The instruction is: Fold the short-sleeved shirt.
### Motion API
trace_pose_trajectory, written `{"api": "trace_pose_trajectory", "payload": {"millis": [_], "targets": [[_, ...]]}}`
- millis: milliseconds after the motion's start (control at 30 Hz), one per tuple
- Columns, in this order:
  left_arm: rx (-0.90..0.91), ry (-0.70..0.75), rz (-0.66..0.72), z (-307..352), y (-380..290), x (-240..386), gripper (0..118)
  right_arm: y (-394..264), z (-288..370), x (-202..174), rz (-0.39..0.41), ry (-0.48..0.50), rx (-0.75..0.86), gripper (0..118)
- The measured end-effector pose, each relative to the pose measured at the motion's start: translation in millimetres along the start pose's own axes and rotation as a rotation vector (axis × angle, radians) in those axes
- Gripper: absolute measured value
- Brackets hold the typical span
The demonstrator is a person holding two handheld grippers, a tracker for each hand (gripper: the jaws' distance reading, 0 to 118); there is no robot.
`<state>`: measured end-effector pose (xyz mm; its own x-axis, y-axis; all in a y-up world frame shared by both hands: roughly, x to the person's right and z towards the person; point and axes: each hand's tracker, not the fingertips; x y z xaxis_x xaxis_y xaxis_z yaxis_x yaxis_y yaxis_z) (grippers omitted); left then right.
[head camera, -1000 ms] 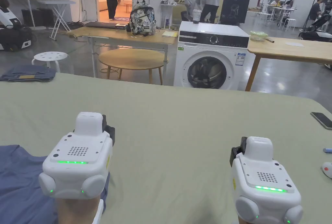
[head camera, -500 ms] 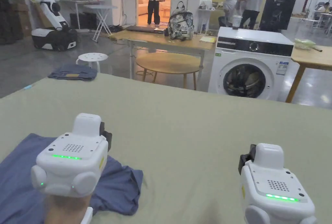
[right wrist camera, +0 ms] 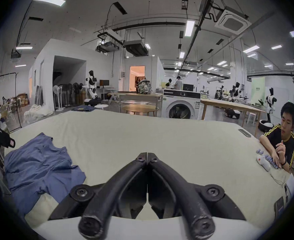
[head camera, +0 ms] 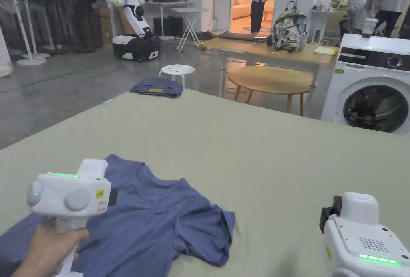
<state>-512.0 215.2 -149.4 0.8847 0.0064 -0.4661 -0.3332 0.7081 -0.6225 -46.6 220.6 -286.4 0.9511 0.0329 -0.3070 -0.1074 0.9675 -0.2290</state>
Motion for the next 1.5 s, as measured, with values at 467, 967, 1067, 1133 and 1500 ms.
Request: {"api": "trace_pose_trajectory", "payload": {"millis": [467,967,1067,1133,1500], "targets": [[-0.300,-0.141,0.148,-77,-10,-6,82,-11,-5,6,0.034,-0.014,-0.054,0],[-0.275,-0.005,-0.091,-88,-22,43,0,-33,-6,11,0.038,-0.035,-0.123,0],[-0.269,-0.021,-0.078,-87,-24,37,0,-34,-7,12,0.031,-0.037,-0.129,0],[-0.252,-0.039,-0.033,-82,-21,32,0,-34,-6,13,0.027,-0.040,-0.129,0],[0.041,-0.121,0.031,-16,40,23,0,-21,-2,43,-0.006,-0.099,-0.060,0]]}}
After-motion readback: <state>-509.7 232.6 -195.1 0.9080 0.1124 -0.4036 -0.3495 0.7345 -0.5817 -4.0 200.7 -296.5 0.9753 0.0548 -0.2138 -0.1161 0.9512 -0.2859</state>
